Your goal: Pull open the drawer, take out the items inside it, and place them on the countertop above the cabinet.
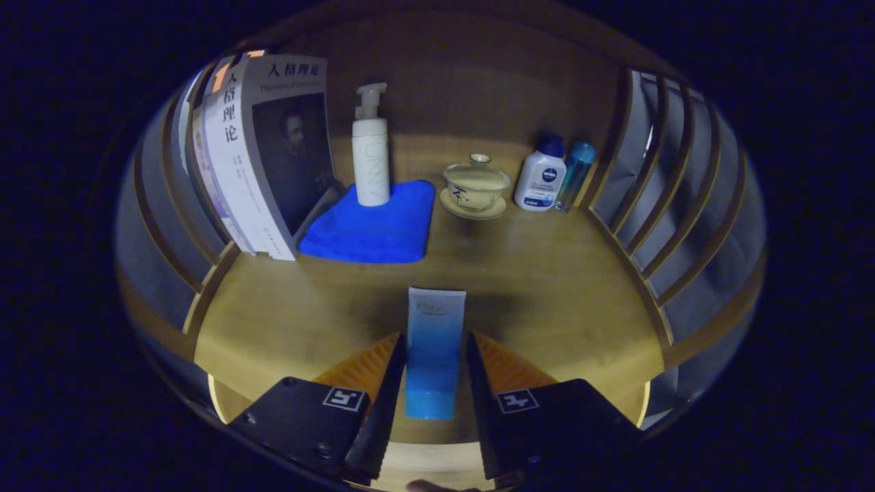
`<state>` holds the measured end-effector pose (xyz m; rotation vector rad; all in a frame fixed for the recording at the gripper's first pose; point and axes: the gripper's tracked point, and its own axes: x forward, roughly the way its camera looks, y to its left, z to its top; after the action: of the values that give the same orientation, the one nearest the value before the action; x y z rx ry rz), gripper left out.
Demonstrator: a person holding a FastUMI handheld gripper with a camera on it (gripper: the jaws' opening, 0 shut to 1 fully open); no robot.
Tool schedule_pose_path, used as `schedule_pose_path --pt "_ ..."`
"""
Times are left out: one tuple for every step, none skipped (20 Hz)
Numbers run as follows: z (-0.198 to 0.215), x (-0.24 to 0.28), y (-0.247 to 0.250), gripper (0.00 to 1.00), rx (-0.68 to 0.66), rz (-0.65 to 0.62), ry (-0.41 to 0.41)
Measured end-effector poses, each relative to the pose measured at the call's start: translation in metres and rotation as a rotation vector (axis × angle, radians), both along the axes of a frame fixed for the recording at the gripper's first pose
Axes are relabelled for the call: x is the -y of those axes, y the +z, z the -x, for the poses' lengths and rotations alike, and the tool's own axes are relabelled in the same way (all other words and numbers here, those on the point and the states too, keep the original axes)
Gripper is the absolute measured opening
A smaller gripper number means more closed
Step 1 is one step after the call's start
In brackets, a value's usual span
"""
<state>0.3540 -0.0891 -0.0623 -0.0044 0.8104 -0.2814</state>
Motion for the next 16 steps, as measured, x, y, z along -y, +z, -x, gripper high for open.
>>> schedule_pose_path --pt "0.005 -0.006 0.006 0.56 0.013 -0.013 0.011" --pt "0.012 -0.012 0.012 0.56 0.027 -0.013 0.024" --pt "0.018 -0.014 0.019 0.58 0.045 0.003 0.035" --pt "0.028 -0.020 0.026 0.61 0.066 0.012 0.051" --pt "0.039 -0.028 0.033 0.63 0.085 0.017 0.068" --pt "0.052 -0.037 0.039 0.64 0.103 0.016 0.091" --pt "0.065 -0.046 0.044 0.66 0.112 0.017 0.111" --pt "0.079 -0.055 0.048 0.68 0.128 0.008 0.135" --pt "0.093 -0.062 0.054 0.70 0.149 0.009 0.148" --pt "0.107 -0.067 0.058 0.71 0.173 0.011 0.170" --pt "0.121 -0.072 0.065 0.71 0.199 0.020 0.185" --pt "0.137 -0.074 0.066 0.73 0.231 0.025 0.195" --pt "0.153 -0.081 0.069 0.77 0.259 0.017 0.213" --pt "0.169 -0.082 0.071 0.81 0.276 0.019 0.217" --pt "0.185 -0.085 0.075 0.90 0.306 0.011 0.232" --pt "0.200 -0.086 0.080 0.99 0.334 0.021 0.240"
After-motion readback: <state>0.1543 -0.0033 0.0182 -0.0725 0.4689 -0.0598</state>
